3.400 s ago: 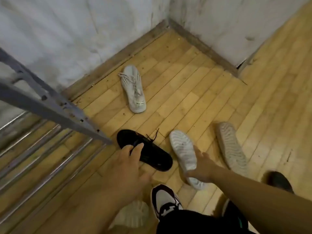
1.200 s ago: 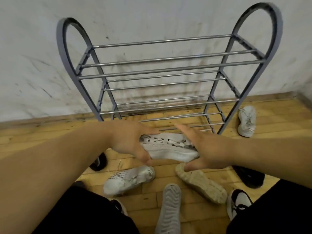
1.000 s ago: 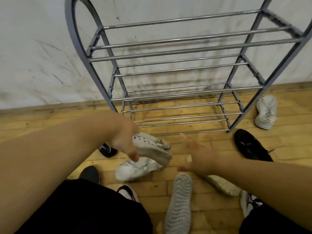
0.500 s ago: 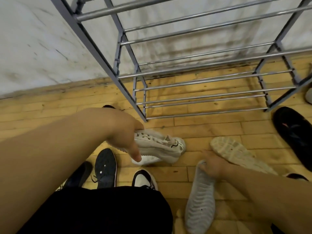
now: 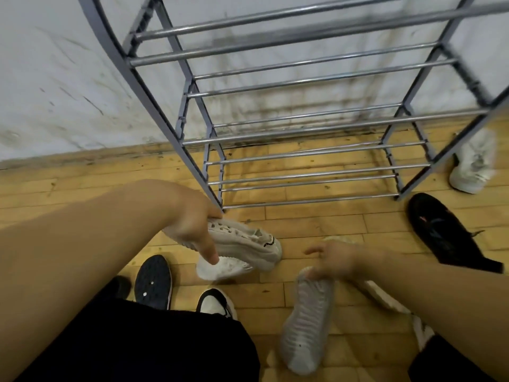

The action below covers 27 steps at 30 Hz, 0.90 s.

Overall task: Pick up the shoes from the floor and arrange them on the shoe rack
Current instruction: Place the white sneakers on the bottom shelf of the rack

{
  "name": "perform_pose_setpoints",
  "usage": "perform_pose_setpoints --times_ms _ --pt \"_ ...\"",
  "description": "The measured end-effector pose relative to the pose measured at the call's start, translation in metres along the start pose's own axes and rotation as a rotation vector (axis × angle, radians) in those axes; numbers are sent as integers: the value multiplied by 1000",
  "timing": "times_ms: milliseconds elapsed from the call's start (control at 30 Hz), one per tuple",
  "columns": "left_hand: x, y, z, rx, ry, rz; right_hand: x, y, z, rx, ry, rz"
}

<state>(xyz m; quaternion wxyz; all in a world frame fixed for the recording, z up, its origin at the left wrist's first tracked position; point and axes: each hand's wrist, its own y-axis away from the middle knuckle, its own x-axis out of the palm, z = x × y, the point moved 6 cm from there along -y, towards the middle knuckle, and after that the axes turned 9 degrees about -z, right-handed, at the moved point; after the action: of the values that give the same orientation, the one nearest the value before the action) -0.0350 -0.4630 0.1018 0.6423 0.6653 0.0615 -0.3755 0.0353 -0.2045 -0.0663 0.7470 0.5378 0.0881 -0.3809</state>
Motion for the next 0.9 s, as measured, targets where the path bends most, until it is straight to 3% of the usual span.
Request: perform_pose_setpoints --times_ms 133,300,567,900 --pt "-20 21 -2 40 36 -89 -70 75 41 -208 185 -5" --pt "-49 56 -13 132 110 -247 -158 192 43 -392 383 -268" --pt "-69 96 -14 274 291 -582 -225 284 31 -499 188 -709" --pt "-79 126 -17 375 455 -738 -234 317 32 -604 234 -897"
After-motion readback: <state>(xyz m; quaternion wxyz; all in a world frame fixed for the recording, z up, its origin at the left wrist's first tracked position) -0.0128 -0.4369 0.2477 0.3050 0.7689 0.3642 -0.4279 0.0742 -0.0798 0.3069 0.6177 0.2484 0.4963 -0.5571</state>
